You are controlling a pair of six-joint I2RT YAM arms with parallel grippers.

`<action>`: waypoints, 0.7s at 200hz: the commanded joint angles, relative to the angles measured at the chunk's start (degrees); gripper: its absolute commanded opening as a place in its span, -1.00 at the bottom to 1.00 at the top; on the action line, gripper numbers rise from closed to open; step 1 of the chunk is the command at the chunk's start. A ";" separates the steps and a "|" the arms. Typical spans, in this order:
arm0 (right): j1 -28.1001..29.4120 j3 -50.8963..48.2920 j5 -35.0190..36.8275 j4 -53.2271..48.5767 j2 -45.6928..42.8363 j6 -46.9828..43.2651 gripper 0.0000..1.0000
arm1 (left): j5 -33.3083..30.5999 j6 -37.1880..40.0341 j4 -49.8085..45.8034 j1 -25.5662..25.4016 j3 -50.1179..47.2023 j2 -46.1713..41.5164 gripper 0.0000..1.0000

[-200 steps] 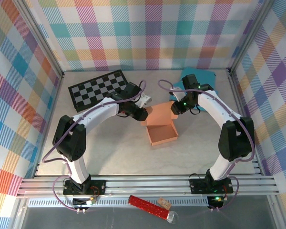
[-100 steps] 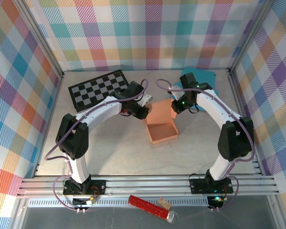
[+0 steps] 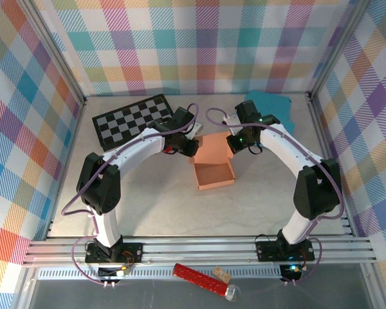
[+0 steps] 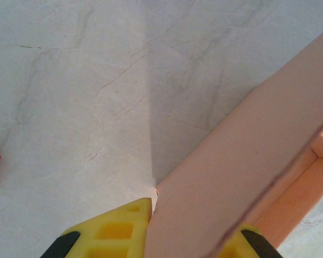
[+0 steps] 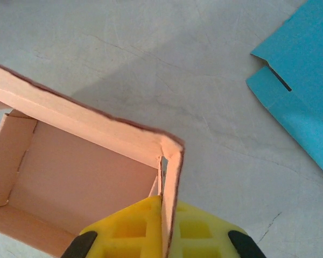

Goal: Fold the paper box

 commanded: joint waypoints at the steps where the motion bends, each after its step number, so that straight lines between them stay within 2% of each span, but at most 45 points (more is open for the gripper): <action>1: 0.75 -0.66 1.24 1.56 -1.61 2.13 -1.00 | -1.41 -0.63 -2.23 -0.35 1.64 0.63 -0.68; 22: 0.75 -0.60 1.53 1.63 -1.59 2.48 -1.00 | -2.04 -0.14 -2.86 -0.26 1.33 -0.17 -0.61; 62: 0.84 -0.77 1.13 1.66 -1.74 2.57 -1.00 | -0.75 0.37 -3.48 0.33 1.12 -1.00 -0.60; 112: 0.84 -0.83 1.14 1.46 -1.55 3.18 -1.00 | 0.97 0.86 -4.77 0.44 1.52 -0.86 -0.74; 140: 1.10 -0.90 1.13 1.54 -1.70 3.78 -1.00 | 0.50 0.75 -5.38 0.44 1.08 -1.58 -0.63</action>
